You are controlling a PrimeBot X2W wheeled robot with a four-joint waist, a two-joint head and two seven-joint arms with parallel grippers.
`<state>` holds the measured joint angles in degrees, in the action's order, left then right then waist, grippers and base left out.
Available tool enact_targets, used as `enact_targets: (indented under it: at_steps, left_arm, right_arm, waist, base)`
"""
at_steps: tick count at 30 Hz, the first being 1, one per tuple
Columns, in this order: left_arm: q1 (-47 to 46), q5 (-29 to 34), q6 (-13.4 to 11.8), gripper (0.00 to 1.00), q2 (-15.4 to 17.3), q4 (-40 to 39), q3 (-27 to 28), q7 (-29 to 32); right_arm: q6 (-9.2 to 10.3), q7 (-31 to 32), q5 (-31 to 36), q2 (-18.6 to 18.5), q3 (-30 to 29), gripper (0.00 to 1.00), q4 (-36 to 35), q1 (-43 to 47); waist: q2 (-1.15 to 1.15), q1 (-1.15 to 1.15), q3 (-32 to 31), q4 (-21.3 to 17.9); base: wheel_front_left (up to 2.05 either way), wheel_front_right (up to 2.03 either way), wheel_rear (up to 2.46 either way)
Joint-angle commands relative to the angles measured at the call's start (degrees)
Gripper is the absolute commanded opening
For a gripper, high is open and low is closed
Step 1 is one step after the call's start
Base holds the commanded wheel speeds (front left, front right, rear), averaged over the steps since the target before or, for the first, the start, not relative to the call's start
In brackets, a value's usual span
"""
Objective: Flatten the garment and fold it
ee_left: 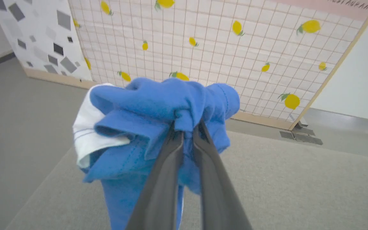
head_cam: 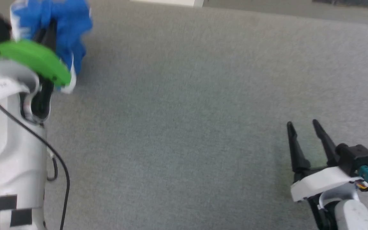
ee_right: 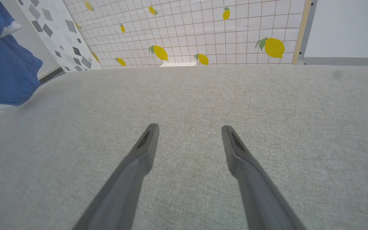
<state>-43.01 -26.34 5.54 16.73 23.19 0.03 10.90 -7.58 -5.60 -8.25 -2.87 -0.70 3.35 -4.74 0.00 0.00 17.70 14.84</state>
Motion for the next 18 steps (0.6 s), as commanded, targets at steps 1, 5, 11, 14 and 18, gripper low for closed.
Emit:
enact_targets:
  at_steps: [1,5,11,14,18]
  left_arm:
    - [-2.30,0.03,0.83,0.00,0.38,-2.45,-1.51,-0.03]
    - [-4.85,-3.01,1.68,0.00,-0.67,-9.00,-5.99,2.38]
    - [-3.26,-12.17,1.91,0.00,-3.02,-17.16,-12.36,7.83]
    - [0.12,-15.16,1.92,0.00,-2.93,-19.59,-16.58,10.64]
    - [7.75,-20.19,1.93,0.00,-4.66,-18.71,-20.17,12.98]
  right_arm:
    - [0.09,-0.94,-1.06,0.00,0.40,1.00,0.92,-0.35]
    - [0.09,-2.87,-3.53,0.00,1.48,1.00,4.16,0.11]
    - [0.09,-5.09,-5.58,0.00,1.02,1.00,7.70,1.84]
    - [0.09,-5.69,-5.81,0.00,0.26,1.00,8.70,2.68]
    - [0.09,-6.13,-6.05,0.00,-0.33,1.00,9.62,3.27]
  waist:
    - [0.00,0.00,-5.31,-3.03]
    - [0.00,0.00,-9.51,-6.91]
    - [0.00,0.00,-13.34,-12.42]
    - [0.00,0.00,-14.16,-14.73]
    - [0.00,0.00,-14.74,-17.08]
  base:
    - [0.00,0.00,0.00]
    - [0.00,0.00,0.00]
    - [0.00,0.00,0.00]
    - [0.00,0.00,0.00]
    - [0.00,0.00,0.00]
